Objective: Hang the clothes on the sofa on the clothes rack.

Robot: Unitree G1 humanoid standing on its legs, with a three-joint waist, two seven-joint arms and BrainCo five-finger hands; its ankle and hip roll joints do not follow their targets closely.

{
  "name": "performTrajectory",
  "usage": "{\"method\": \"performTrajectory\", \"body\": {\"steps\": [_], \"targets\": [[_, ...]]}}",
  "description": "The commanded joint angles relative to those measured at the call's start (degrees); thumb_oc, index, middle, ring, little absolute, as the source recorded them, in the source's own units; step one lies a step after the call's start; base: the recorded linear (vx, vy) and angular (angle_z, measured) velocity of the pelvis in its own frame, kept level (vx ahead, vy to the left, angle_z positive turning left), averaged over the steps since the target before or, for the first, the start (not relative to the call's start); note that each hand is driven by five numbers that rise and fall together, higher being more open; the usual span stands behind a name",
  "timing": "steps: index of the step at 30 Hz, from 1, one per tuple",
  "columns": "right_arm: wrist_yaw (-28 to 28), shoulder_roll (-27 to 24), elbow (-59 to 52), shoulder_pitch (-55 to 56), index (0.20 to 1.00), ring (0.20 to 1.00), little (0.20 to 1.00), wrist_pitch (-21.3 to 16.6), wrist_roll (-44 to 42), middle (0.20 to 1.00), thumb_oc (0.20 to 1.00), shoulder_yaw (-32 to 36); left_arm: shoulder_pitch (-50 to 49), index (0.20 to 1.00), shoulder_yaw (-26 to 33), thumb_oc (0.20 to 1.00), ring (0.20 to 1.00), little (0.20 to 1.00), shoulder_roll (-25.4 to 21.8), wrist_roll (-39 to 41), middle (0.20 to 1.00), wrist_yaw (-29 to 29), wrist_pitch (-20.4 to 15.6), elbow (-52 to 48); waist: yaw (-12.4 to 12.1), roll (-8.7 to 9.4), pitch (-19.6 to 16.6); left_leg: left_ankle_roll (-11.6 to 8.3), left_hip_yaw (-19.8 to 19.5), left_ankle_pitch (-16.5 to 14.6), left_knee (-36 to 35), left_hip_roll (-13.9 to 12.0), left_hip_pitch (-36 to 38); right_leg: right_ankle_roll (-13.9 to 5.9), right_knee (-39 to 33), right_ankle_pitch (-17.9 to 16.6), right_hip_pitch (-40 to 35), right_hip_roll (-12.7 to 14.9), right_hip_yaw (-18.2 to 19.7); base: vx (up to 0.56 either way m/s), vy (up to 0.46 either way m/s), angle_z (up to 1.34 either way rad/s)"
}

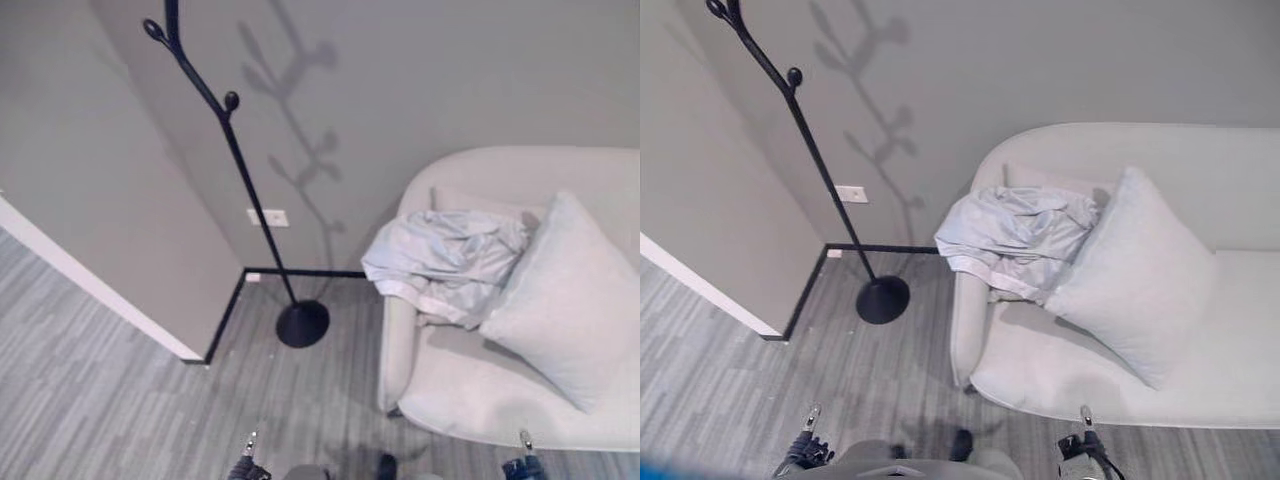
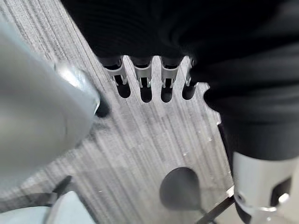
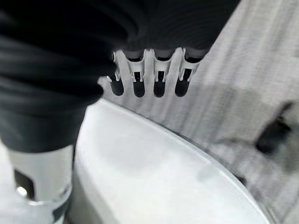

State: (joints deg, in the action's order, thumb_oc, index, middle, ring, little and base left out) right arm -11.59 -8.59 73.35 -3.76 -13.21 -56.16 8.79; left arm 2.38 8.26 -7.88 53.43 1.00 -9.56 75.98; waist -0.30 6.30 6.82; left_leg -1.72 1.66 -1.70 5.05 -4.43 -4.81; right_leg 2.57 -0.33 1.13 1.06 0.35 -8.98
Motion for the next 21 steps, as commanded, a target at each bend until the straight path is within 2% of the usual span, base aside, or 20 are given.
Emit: {"method": "performTrajectory", "body": {"steps": [1, 3, 4, 5, 7, 8, 9, 10, 11, 12, 16, 20, 21], "targets": [[1.7, -1.0, -2.6, -0.4, 1.0, 1.0, 1.0, -1.2, 2.3, 1.0, 1.0, 0.3, 0.7, 1.0, -1.1, 1.0, 1.0, 1.0, 3.3, -0.8, 1.0, 1.3, -1.9, -0.1, -0.9, -1.62, 0.6, -1.26, -2.1, 8.3, -7.0, -4.5, 0.2, -3.69, -0.4, 0.2, -4.0, 4.1, 4.7, 0.19, 0.153, -0.07], [0.8, -1.4, -1.7, -0.7, 1.0, 1.0, 1.0, -1.6, 4.6, 1.0, 1.0, -0.3, 1.2, 1.0, -2.0, 1.0, 1.0, 1.0, 3.6, -1.1, 1.0, 1.3, -2.3, 0.1, -1.1, -2.56, 0.6, -3.0, -3.6, 11.5, -10.1, -8.7, -1.3, -4.3, 0.7, 2.0, -4.9, 4.9, 6.5, 0.2, 0.209, -0.19], [0.8, -1.4, -1.8, -0.7, 1.0, 1.0, 1.0, -1.6, 4.6, 1.0, 1.0, -0.3, 1.2, 1.0, -2.0, 1.0, 1.0, 1.0, 3.6, -1.1, 1.0, 1.3, -2.3, 0.1, -1.2, -2.6, 0.6, -3.04, -3.5, 11.5, -10.1, -8.8, -1.2, -4.27, 0.7, 2.0, -4.9, 4.8, 6.6, 0.25, 0.312, -0.43], [0.4, -1.4, -1.6, -0.3, 1.0, 1.0, 1.0, -1.1, 7.9, 1.0, 1.0, -1.3, 1.4, 1.0, -2.3, 1.0, 1.0, 1.0, 4.1, -1.3, 1.0, 1.3, -2.5, 0.3, -1.2, -3.34, 0.2, -4.09, -4.1, 12.6, -10.1, -10.8, -2.2, -5.01, 0.7, 2.7, -6.0, 5.9, 7.8, 0.23, 0.286, -0.48], [-0.1, -1.5, -1.8, 0.0, 1.0, 1.0, 1.0, -0.9, 9.4, 1.0, 1.0, -1.7, 1.4, 1.0, -2.3, 1.0, 1.0, 1.0, 4.2, -1.6, 1.0, 1.2, -2.6, 0.5, -1.3, -3.79, -0.1, -4.6, -4.3, 13.2, -10.1, -11.6, -2.1, -5.32, 0.6, 3.0, -6.7, 6.4, 8.4, 0.26, 0.316, -0.36], [-0.2, -1.9, -2.7, 0.5, 1.0, 1.0, 1.0, -0.5, 12.4, 1.0, 1.0, -2.6, 1.3, 1.0, -2.7, 1.0, 1.0, 1.0, 4.2, -2.5, 1.0, 1.3, -2.5, 0.5, -1.4, -4.74, -0.7, -5.25, -4.3, 14.5, -10.1, -12.1, -2.2, -6.33, -0.2, 3.4, -8.6, 7.7, 8.9, 0.21, 0.251, -0.36], [-0.2, -1.8, -2.7, 0.6, 1.0, 1.0, 1.0, -0.5, 12.5, 1.0, 1.0, -2.6, 1.3, 1.0, -2.7, 1.0, 1.0, 1.0, 4.2, -2.5, 1.0, 1.3, -2.5, 0.5, -1.4, -4.69, -0.6, -5.23, -4.3, 14.5, -10.1, -12.0, -2.0, -6.36, -0.3, 3.4, -8.8, 7.8, 8.9, 0.29, 0.364, -0.37], [0.1, -1.9, -3.6, 0.7, 1.0, 1.0, 1.0, 0.1, 14.1, 1.0, 1.0, -3.2, 1.1, 1.0, -2.6, 1.0, 1.0, 1.0, 4.2, -3.4, 1.0, 1.7, -2.2, 0.8, -1.4, -5.44, -1.2, -5.57, -3.4, 13.1, -10.1, -12.3, -1.1, -6.68, -0.5, 3.6, -9.3, 8.4, 9.2, 0.27, 0.413, -0.33], [0.0, -2.2, -5.6, 1.5, 1.0, 1.0, 1.0, 0.2, 16.7, 1.0, 1.0, -3.3, 1.3, 1.0, -3.4, 1.0, 1.0, 1.0, 4.0, -6.0, 1.0, 1.6, -1.8, 1.6, -0.7, -6.03, -1.6, -5.86, -1.7, 12.6, -10.1, -11.1, -0.7, -7.78, -0.4, 3.3, -9.9, 10.8, 8.7, 0.27, 0.415, -0.28], [0.0, -2.2, -5.6, 1.5, 1.0, 1.0, 1.0, 0.2, 16.7, 1.0, 1.0, -3.3, 1.3, 1.0, -3.4, 1.0, 1.0, 1.0, 4.0, -6.0, 1.0, 1.6, -1.8, 1.6, -0.8, -5.92, -1.6, -5.8, -1.6, 12.6, -10.1, -10.9, -0.6, -7.85, -0.4, 3.3, -9.9, 11.0, 8.8, 0.25, 0.459, -0.14], [0.4, -1.5, -10.3, 1.1, 1.0, 1.0, 1.0, -0.1, 16.9, 1.0, 1.0, -3.3, 1.6, 1.0, -2.6, 1.0, 1.0, 1.0, 1.8, -7.7, 1.0, 1.5, -2.0, 1.6, -0.7, -5.18, -1.3, -4.19, 1.2, 8.8, -6.8, -5.9, -1.0, -9.96, 0.9, -0.5, -7.2, 16.2, 9.0, 0.08, 0.297, -0.04], [-1.6, -1.2, -20.7, -2.6, 1.0, 1.0, 1.0, -1.8, 18.7, 1.0, 1.0, -6.1, 2.5, 1.0, 1.1, 1.0, 1.0, 1.0, -0.7, -4.5, 1.0, -0.5, -3.6, -0.1, -2.0, -4.27, 0.4, -2.32, 2.8, 7.1, -4.7, -3.6, -4.4, -11.0, 1.0, -5.0, -2.3, 18.7, 8.5, -0.07, 0.173, -0.6], [-3.6, -2.4, -26.6, -3.7, 1.0, 1.0, 1.0, -1.9, 23.7, 1.0, 1.0, -8.0, 2.8, 1.0, 3.5, 1.0, 1.0, 1.0, -1.4, -3.2, 1.0, -1.7, -4.1, 0.4, -2.3, -3.64, 1.0, -1.96, 2.7, 6.5, -2.8, -3.0, -7.1, -11.46, 0.1, -6.5, -1.0, 19.3, 7.7, -0.08, 0.088, -0.18]]}}
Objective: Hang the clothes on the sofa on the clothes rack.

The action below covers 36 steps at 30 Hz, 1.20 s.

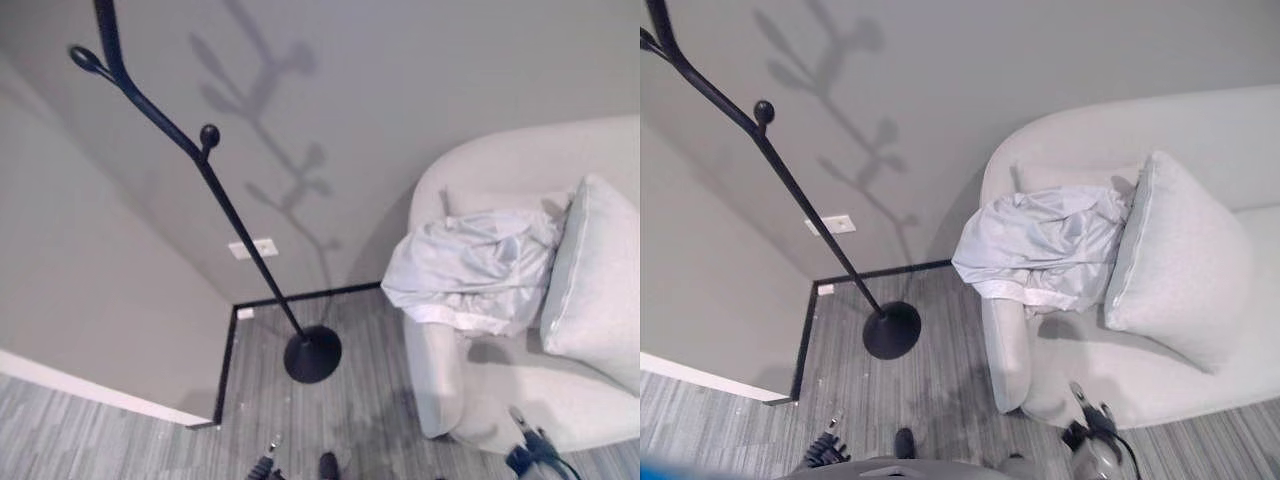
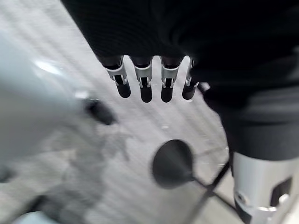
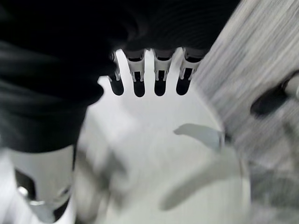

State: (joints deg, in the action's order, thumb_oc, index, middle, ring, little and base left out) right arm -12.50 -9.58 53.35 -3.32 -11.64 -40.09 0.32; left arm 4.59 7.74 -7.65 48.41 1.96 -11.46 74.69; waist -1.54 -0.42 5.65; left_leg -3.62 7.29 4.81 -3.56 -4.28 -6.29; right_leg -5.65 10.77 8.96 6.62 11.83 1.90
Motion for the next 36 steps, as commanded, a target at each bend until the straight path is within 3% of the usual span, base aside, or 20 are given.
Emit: {"method": "performTrajectory", "body": {"steps": [1, 2, 6, 10, 13, 19, 27, 36], "targets": [[-3.9, -2.5, -10.4, -4.8, 1.0, 1.0, 1.0, -3.3, 11.2, 1.0, 1.0, -0.6, 0.6, 1.0, 5.0, 1.0, 1.0, 1.0, -1.6, 2.2, 1.0, -3.2, -2.4, 1.9, -1.3, 3.27, 2.7, -0.04, -3.0, -0.5, 6.7, -3.0, -6.6, -3.45, -11.7, -14.7, -6.2, 8.1, -3.6, -0.07, 0.053, 0.02], [-4.0, -2.5, -10.5, -4.8, 1.0, 1.0, 1.0, -3.3, 11.2, 1.0, 1.0, -0.6, 0.6, 1.0, 5.0, 1.0, 1.0, 1.0, -1.6, 2.2, 1.0, -3.2, -2.4, 1.9, -1.2, 3.26, 2.5, -0.01, -3.1, -0.4, 6.7, -3.0, -6.9, -3.46, -11.7, -14.8, -6.0, 8.1, -3.6, -0.06, 0.017, 0.14], [-10.8, -10.2, -24.1, -10.0, 1.0, 1.0, 1.0, -1.7, 32.1, 1.0, 1.0, -3.4, 0.3, 1.0, 7.0, 1.0, 1.0, 1.0, -0.4, 2.6, 1.0, -4.3, -3.6, 1.5, -2.5, 4.02, 3.7, -0.45, -4.2, -0.5, 9.4, -3.4, -12.4, -3.76, -15.1, -16.4, -3.7, 7.5, -5.0, -0.06, -0.026, 0.06], [-17.0, -15.6, -28.8, -15.9, 1.0, 1.0, 1.0, 1.6, 47.7, 1.0, 1.0, -5.0, 0.6, 1.0, 6.2, 1.0, 1.0, 1.0, 1.0, 4.4, 1.0, -3.8, -4.7, -0.9, -4.2, 4.46, 4.0, -0.68, -6.0, -0.7, 11.3, -3.7, -15.6, -3.6, -15.8, -15.6, -2.8, 6.5, -6.0, -0.01, -0.058, 0.11], [-19.5, -17.5, -31.4, -17.4, 1.0, 1.0, 1.0, 3.6, 56.2, 1.0, 1.0, -5.7, 0.9, 1.0, 5.9, 1.0, 1.0, 1.0, 1.0, 3.4, 1.0, -4.0, -4.7, -0.9, -5.0, 4.68, 4.2, -0.71, -7.0, -1.2, 12.3, -3.7, -16.0, -3.5, -15.8, -15.1, -3.5, 6.4, -6.6, 0.03, -0.026, 0.05], [-19.9, -19.7, -33.5, -18.8, 1.0, 1.0, 1.0, 5.4, 64.2, 1.0, 1.0, -7.6, 0.9, 1.0, 5.6, 1.0, 1.0, 1.0, 0.9, 2.3, 1.0, -3.7, -5.0, -2.1, -5.8, 5.02, 4.5, -0.74, -8.2, -2.4, 14.3, -3.4, -17.0, -3.59, -15.7, -14.8, -4.3, 6.4, -7.6, 0.03, -0.017, 0.17], [-20.5, -21.3, -17.4, -30.2, 1.0, 1.0, 1.0, 8.0, 67.5, 1.0, 1.0, -16.7, 0.8, 1.0, 4.2, 1.0, 1.0, 1.0, -0.2, 2.7, 1.0, -2.6, -5.2, -2.4, -9.3, 5.84, 5.2, -0.18, -9.5, -4.0, 16.6, -2.5, -18.6, -3.87, -15.8, -15.0, -4.6, 6.8, -8.5, 0.03, 0.006, 0.06], [-21.6, -16.6, 13.0, -45.7, 1.0, 1.0, 1.0, 16.5, 71.6, 1.0, 1.0, -28.6, 3.8, 1.0, 0.5, 1.0, 1.0, 1.0, -1.2, 7.1, 1.0, -2.4, -5.3, -3.1, -13.0, 5.8, 6.1, 0.09, -10.4, -4.7, 18.6, -0.6, -21.4, -4.24, -15.7, -15.9, -4.5, 7.5, -10.1, 0.01, 0.011, 0.06]]}}
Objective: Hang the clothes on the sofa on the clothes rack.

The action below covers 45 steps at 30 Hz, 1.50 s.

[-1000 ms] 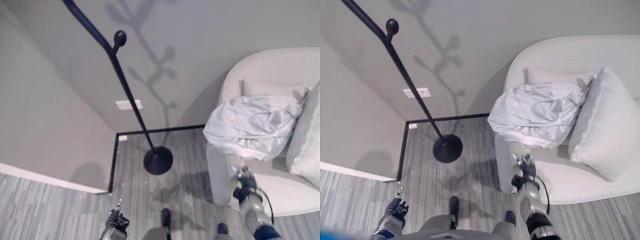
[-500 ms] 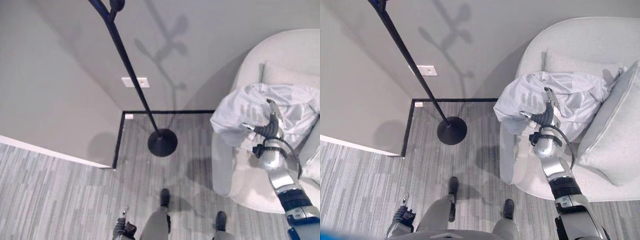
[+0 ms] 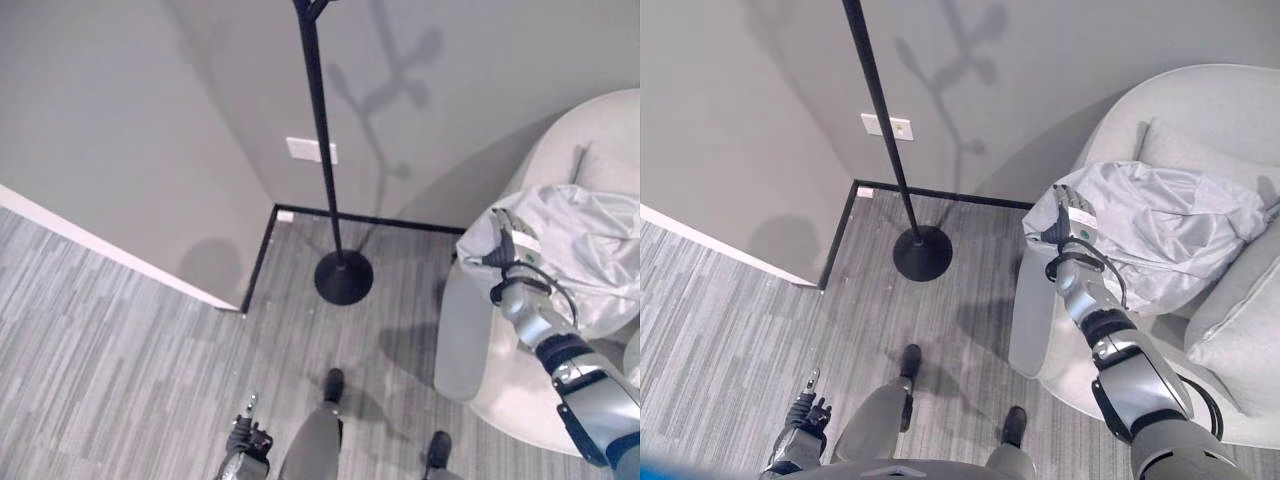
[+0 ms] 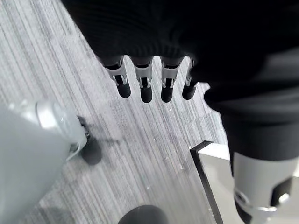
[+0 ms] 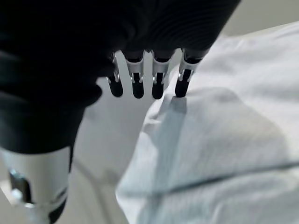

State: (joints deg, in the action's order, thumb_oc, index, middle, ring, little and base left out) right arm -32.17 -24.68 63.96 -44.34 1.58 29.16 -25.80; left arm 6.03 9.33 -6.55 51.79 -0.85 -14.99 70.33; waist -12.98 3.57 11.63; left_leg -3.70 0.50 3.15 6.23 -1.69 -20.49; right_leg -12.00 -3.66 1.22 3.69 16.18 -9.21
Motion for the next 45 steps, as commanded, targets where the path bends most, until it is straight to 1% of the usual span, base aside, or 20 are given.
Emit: {"method": "performTrajectory", "body": {"steps": [1, 2, 3, 6, 7, 8, 10, 11, 17, 18, 19, 20, 24, 33, 37, 40, 42, 43, 44, 45], "targets": [[-2.0, -1.5, 2.5, -4.7, 1.0, 1.0, 1.0, 3.3, 2.3, 1.0, 1.0, -2.5, 2.4, 1.0, -1.1, 1.0, 1.0, 1.0, -2.3, 3.8, 1.0, 0.4, -1.8, 1.3, -1.5, 1.8, 0.1, 0.17, -3.6, -3.1, 8.8, -3.2, -7.3, 2.11, -1.2, -8.2, -1.6, 3.2, 1.0, 0.03, 0.006, 0.13], [-2.0, -0.9, 5.5, -5.6, 1.0, 1.0, 1.0, 5.1, 4.2, 1.0, 1.0, -4.1, 2.9, 1.0, -1.5, 1.0, 1.0, 1.0, -2.3, 4.0, 1.0, 0.2, -1.8, 1.2, -2.1, 1.67, 0.1, 0.16, -3.7, -3.2, 9.4, -3.0, -7.8, 2.09, -1.3, -8.3, -1.5, 3.3, 0.7, 0.02, 0.001, 0.11], [-2.0, -0.9, 5.5, -5.6, 1.0, 1.0, 1.0, 5.1, 4.2, 1.0, 1.0, -4.1, 2.9, 1.0, -1.5, 1.0, 1.0, 1.0, -2.3, 4.0, 1.0, 0.2, -1.8, 1.2, -2.1, 1.67, 0.1, 0.16, -3.7, -3.2, 9.4, -3.0, -7.8, 2.09, -1.3, -8.3, -1.5, 3.3, 0.7, 0.03, 0.001, 0.1], [-0.1, -0.3, 9.6, -6.0, 1.0, 1.0, 1.0, 7.8, 9.2, 1.0, 1.0, -7.1, 3.5, 1.0, -1.6, 1.0, 1.0, 1.0, -2.5, 4.4, 1.0, -0.1, -1.6, 1.3, -2.8, 1.44, 0.2, 0.12, -3.9, -3.4, 10.1, -2.5, -8.7, 2.04, -1.3, -8.4, -1.3, 3.5, 0.3, 0.01, 0.001, 0.01], [1.6, -0.2, 11.9, -5.6, 1.0, 1.0, 1.0, 9.5, 12.6, 1.0, 1.0, -9.2, 3.6, 1.0, -1.9, 1.0, 1.0, 1.0, -2.5, 4.3, 1.0, -0.2, -1.5, 1.2, -3.1, 1.33, 0.1, 0.06, -4.1, -3.5, 10.5, -2.4, -9.3, 1.99, -1.3, -8.4, -1.2, 3.6, 0.1, 0.0, 0.0, 0.0], [2.5, -0.3, 12.8, -5.3, 1.0, 1.0, 1.0, 10.1, 14.5, 1.0, 1.0, -10.2, 3.7, 1.0, -2.0, 1.0, 1.0, 1.0, -2.5, 4.1, 1.0, -0.1, -1.4, 1.1, -3.3, 1.34, 0.0, 0.0, -4.1, -3.4, 10.7, -2.3, -9.8, 1.92, -1.3, -8.4, -1.1, 3.6, -0.1, 0.02, -0.005, 0.05], [2.5, -0.3, 12.8, -5.3, 1.0, 1.0, 1.0, 10.1, 14.5, 1.0, 1.0, -10.2, 3.7, 1.0, -2.0, 1.0, 1.0, 1.0, -2.5, 4.1, 1.0, -0.1, -1.4, 1.1, -3.2, 1.33, -0.1, 0.01, -4.2, -3.4, 10.8, -2.3, -9.8, 1.92, -1.3, -8.4, -1.1, 3.6, -0.1, 0.0, -0.009, 0.07], [4.8, -0.3, 14.7, -4.4, 1.0, 1.0, 1.0, 11.6, 19.1, 1.0, 1.0, -12.5, 4.0, 1.0, -2.5, 1.0, 1.0, 1.0, -2.5, 3.8, 1.0, -0.1, -1.5, 0.9, -3.6, 1.28, 0.1, -0.08, -4.4, -3.4, 11.1, -1.9, -10.5, 1.77, -1.3, -8.4, -1.0, 3.7, -0.5, 0.0, -0.014, 0.04], [9.5, -1.2, 17.4, -1.9, 1.0, 1.0, 1.0, 13.8, 25.2, 1.0, 1.0, -14.6, 3.9, 1.0, -3.6, 1.0, 1.0, 1.0, -2.6, 2.3, 1.0, -0.5, -1.4, 0.4, -4.0, 1.49, 0.1, -0.23, -4.8, -3.0, 10.7, -1.5, -11.1, 1.53, -1.3, -8.4, -0.7, 4.0, -1.3, 0.0, -0.014, 0.04], [10.5, -1.1, 17.9, -1.7, 0.529, 0.529, 0.529, 14.0, 25.9, 0.529, 0.529, -14.8, 3.9, 1.0, -3.6, 1.0, 1.0, 1.0, -2.7, 2.1, 1.0, -0.7, -1.4, 0.5, -4.1, 1.55, 0.0, -0.26, -4.9, -2.9, 10.7, -1.5, -11.2, 1.54, -1.3, -8.3, -0.7, 3.9, -1.4, -0.01, -0.021, 0.04], [10.5, -1.1, 17.9, -1.7, 0.432, 0.432, 0.432, 14.0, 25.9, 0.432, 0.432, -14.8, 3.9, 1.0, -3.6, 1.0, 1.0, 1.0, -2.7, 2.1, 1.0, -0.7, -1.4, 0.5, -4.1, 1.55, 0.0, -0.26, -4.9, -2.9, 10.7, -1.5, -11.2, 1.55, -1.3, -8.3, -0.7, 3.9, -1.4, -0.01, -0.02, 0.05], [11.3, -1.1, 18.2, -1.5, 0.2, 0.2, 0.2, 14.0, 26.3, 0.2, 0.2, -14.9, 3.8, 1.0, -3.5, 1.0, 1.0, 1.0, -2.9, 2.1, 1.0, -0.8, -1.3, 0.5, -4.2, 1.67, -0.1, -0.29, -5.0, -2.9, 10.7, -1.5, -11.2, 1.56, -1.3, -8.2, -0.8, 3.9, -1.5, 0.0, -0.024, 0.04], [13.0, -2.0, 18.6, 0.1, 0.2, 0.2, 0.2, 14.4, 28.3, 0.2, 0.2, -14.9, 3.4, 1.0, -3.4, 1.0, 1.0, 1.0, -3.3, 0.6, 1.0, -1.0, -1.4, 0.3, -4.4, 2.19, -0.4, -0.51, -5.4, -3.0, 10.5, -1.4, -10.8, 1.52, -1.3, -7.8, -1.4, 3.8, -2.0, -0.01, -0.035, 0.08], [12.5, -3.6, 18.2, 2.5, 0.2, 0.2, 0.2, 14.5, 27.6, 0.2, 0.2, -13.1, 2.6, 1.0, -3.2, 1.0, 1.0, 1.0, -4.4, -2.6, 1.0, -1.9, -1.7, 1.0, -3.9, 2.86, -1.0, -0.9, -6.0, -2.5, 9.2, -2.1, -9.0, 1.7, -1.3, -7.1, -2.4, 3.2, -2.5, -0.01, -0.036, 0.03], [8.8, -4.4, 15.6, 2.8, 0.2, 0.2, 0.2, 13.9, 22.5, 0.2, 0.2, -10.2, 2.0, 1.0, -3.0, 1.0, 1.0, 1.0, -4.7, -3.9, 1.0, -2.6, -1.9, 1.1, -2.9, 3.32, -1.6, -0.99, -5.9, -2.0, 7.8, -3.2, -6.9, 1.88, -1.3, -6.6, -3.1, 2.8, -1.9, 0.0, -0.051, -0.01], [3.3, -6.2, 8.9, 2.5, 0.2, 0.2, 0.2, 12.8, 15.0, 0.2, 0.2, -5.7, 1.7, 1.0, -2.7, 1.0, 1.0, 1.0, -4.7, -4.1, 1.0, -3.2, -2.2, 0.5, -1.3, 3.46, -2.1, -1.19, -5.4, -1.2, 5.2, -4.6, -3.7, 2.16, -1.3, -6.0, -4.0, 2.0, -1.4, 0.0, -0.074, -0.05], [2.5, -6.8, 6.7, 2.9, 0.2, 0.2, 0.2, 12.5, 14.2, 0.2, 0.2, -4.8, 1.5, 1.0, -2.5, 1.0, 1.0, 1.0, -4.6, -4.1, 1.0, -3.4, -2.2, 0.2, -0.9, 3.48, -2.5, -1.18, -5.4, -0.7, 4.0, -4.8, -2.9, 2.2, -1.3, -5.9, -4.0, 1.8, -1.2, 0.02, -0.049, -0.15], [-0.5, -9.1, -0.9, 3.8, 0.2, 0.2, 0.2, 12.0, 10.7, 0.2, 0.2, -1.2, 0.8, 1.0, -1.7, 1.0, 1.0, 1.0, -4.4, -3.5, 1.0, -3.9, -2.5, -0.2, 0.1, 3.26, -3.0, -1.47, -5.1, 0.1, 1.9, -5.6, -0.7, 2.35, -1.3, -5.5, -4.7, 1.2, -0.9, 0.03, -0.065, -0.17], [-1.3, -10.4, -6.6, 5.1, 0.2, 0.2, 0.2, 11.9, 10.2, 0.2, 0.2, 0.7, 0.6, 1.0, -1.0, 1.0, 1.0, 1.0, -4.0, -2.6, 1.0, -4.2, -2.8, -0.8, 0.7, 3.07, -3.4, -1.6, -4.9, 0.6, 0.3, -6.0, 0.7, 2.41, -1.3, -5.2, -5.1, 0.9, -0.7, 0.03, -0.061, -0.14], [-1.3, -10.5, -6.7, 5.2, 0.2, 0.2, 0.2, 11.9, 10.3, 0.2, 0.2, 0.8, 0.6, 1.0, -1.1, 1.0, 1.0, 1.0, -4.0, -2.6, 1.0, -4.2, -2.8, -0.8, 0.7, 3.1, -3.5, -1.57, -5.0, 0.8, 0.1, -5.9, 0.6, 2.39, -1.3, -5.3, -4.9, 1.0, -0.7, 0.05, -0.046, -0.08]]}}
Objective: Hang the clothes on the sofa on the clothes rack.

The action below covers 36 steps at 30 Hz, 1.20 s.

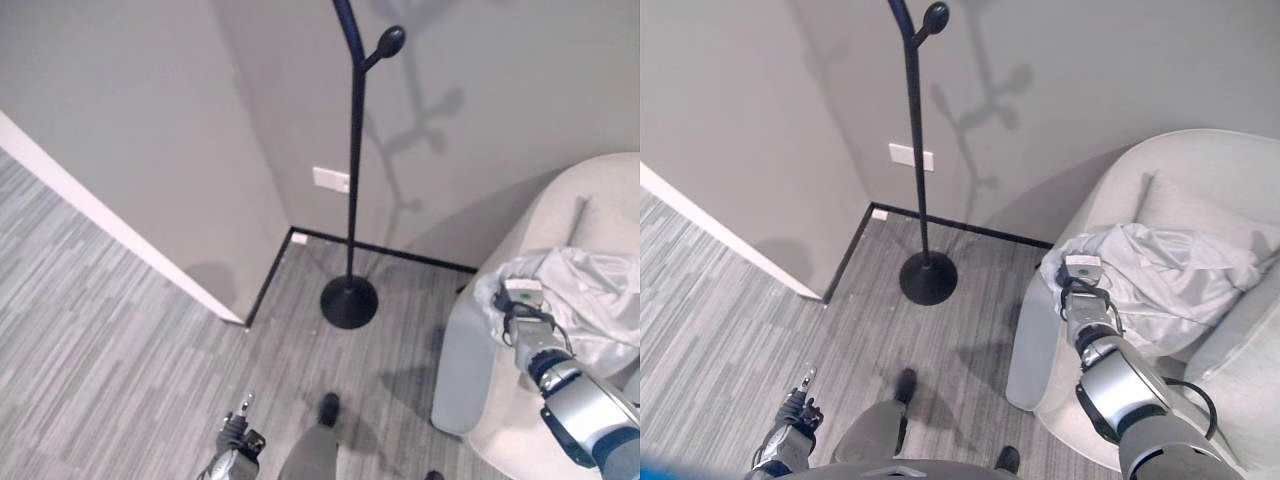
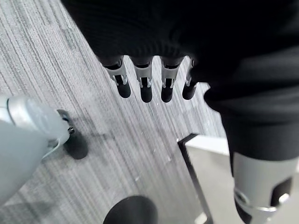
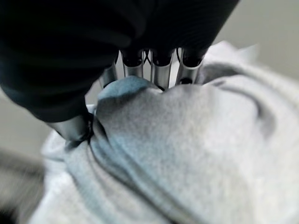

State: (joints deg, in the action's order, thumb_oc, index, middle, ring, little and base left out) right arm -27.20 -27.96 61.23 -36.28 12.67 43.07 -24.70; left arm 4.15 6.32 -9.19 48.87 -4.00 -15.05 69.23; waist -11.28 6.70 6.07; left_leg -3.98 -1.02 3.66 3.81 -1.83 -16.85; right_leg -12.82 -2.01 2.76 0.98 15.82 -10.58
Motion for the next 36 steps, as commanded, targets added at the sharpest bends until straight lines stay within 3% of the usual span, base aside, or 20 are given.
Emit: {"method": "performTrajectory", "body": {"steps": [1, 2, 5, 10, 14, 22, 26, 36], "targets": [[-8.3, -9.6, -14.3, 0.8, 0.2, 0.2, 0.2, 0.4, -4.0, 0.2, 0.2, 4.4, 1.4, 1.0, 3.3, 1.0, 1.0, 1.0, -0.6, 1.5, 1.0, -1.2, -2.9, -0.8, 0.2, -0.39, 1.1, -1.42, -3.3, 0.9, 0.3, -6.3, -1.1, 3.29, -2.9, -6.2, -2.8, 0.8, 0.7, 0.04, -0.029, -0.11], [-8.1, -9.7, -14.8, 1.2, 0.2, 0.2, 0.2, 0.5, -3.9, 0.2, 0.2, 4.8, 1.3, 1.0, 3.1, 1.0, 1.0, 1.0, -0.6, 1.5, 1.0, -1.2, -2.9, -0.9, 0.0, -0.41, 1.1, -1.45, -3.4, 1.1, 0.1, -6.3, -0.8, 3.31, -2.9, -6.2, -3.0, 0.8, 0.7, 0.06, -0.054, 0.0], [-11.4, -10.3, -29.4, 8.0, 0.2, 0.2, 0.2, -2.3, -6.2, 0.2, 0.2, 14.8, -0.6, 1.0, 3.0, 1.0, 1.0, 1.0, 0.9, 1.0, 1.0, -1.2, -3.1, -3.4, 1.7, -1.31, -0.4, -1.85, -2.8, 2.3, -3.8, -7.6, 3.4, 3.53, -3.0, -5.1, -5.1, -0.2, 0.4, 0.05, -0.057, -0.03], [-12.6, -10.0, -35.7, 10.9, 0.2, 0.2, 0.2, -4.2, -7.5, 0.2, 0.2, 19.7, -2.5, 1.0, 1.4, 1.0, 1.0, 1.0, 1.7, 0.5, 1.0, -0.4, -2.8, -6.8, 2.1, -1.83, -1.7, -2.11, -2.3, 2.9, -6.4, -8.2, 6.4, 3.74, -3.0, -4.3, -6.6, -1.0, 0.7, 0.02, -0.016, -0.03], [-15.4, -7.0, -43.3, 9.0, 0.2, 0.2, 0.2, -7.9, -14.7, 0.2, 0.2, 23.5, -4.6, 1.0, -3.0, 1.0, 1.0, 1.0, 2.6, -1.2, 1.0, -2.9, -3.5, -15.0, 2.7, -2.29, -3.5, -2.12, -1.4, 2.9, -8.0, -8.8, 10.3, 4.01, -3.0, -3.6, -8.6, -1.3, 1.5, 0.01, 0.008, -0.05], [-16.9, -4.9, -50.7, 2.2, 0.2, 0.2, 0.2, -9.9, -21.8, 0.2, 0.2, 22.2, -3.9, 1.0, -8.2, 1.0, 1.0, 1.0, 1.1, -7.0, 1.0, -10.3, -4.7, -26.9, 3.7, -2.13, -5.1, -2.18, -0.7, 2.8, -8.8, -8.5, 11.8, 4.02, -2.9, -3.9, -9.3, -0.9, 2.0, -0.01, 0.018, -0.06], [-17.4, -5.8, -50.2, -6.6, 0.2, 0.2, 0.2, -11.0, -27.1, 0.2, 0.2, 19.5, -2.4, 1.0, -12.0, 1.0, 1.0, 1.0, -1.5, -11.5, 1.0, -12.7, -5.9, -35.2, 4.1, -1.53, -5.7, -2.46, -0.8, 2.8, -8.8, -8.3, 11.9, 4.05, -2.5, -3.9, -9.6, -0.7, 2.1, 0.0, 0.0, 0.0], [-17.4, -5.5, -46.0, -21.9, 0.2, 0.2, 0.2, -14.2, -35.3, 0.2, 0.2, 12.6, 4.5, 1.0, -16.8, 1.0, 1.0, 1.0, -3.9, -23.4, 1.0, -20.2, -8.3, -37.3, 5.5, -0.45, -6.8, -3.38, -0.3, 2.9, -8.8, -8.4, 12.0, 3.96, -2.8, -4.1, -10.1, -0.5, 1.9, 0.0, 0.0, 0.0]]}}
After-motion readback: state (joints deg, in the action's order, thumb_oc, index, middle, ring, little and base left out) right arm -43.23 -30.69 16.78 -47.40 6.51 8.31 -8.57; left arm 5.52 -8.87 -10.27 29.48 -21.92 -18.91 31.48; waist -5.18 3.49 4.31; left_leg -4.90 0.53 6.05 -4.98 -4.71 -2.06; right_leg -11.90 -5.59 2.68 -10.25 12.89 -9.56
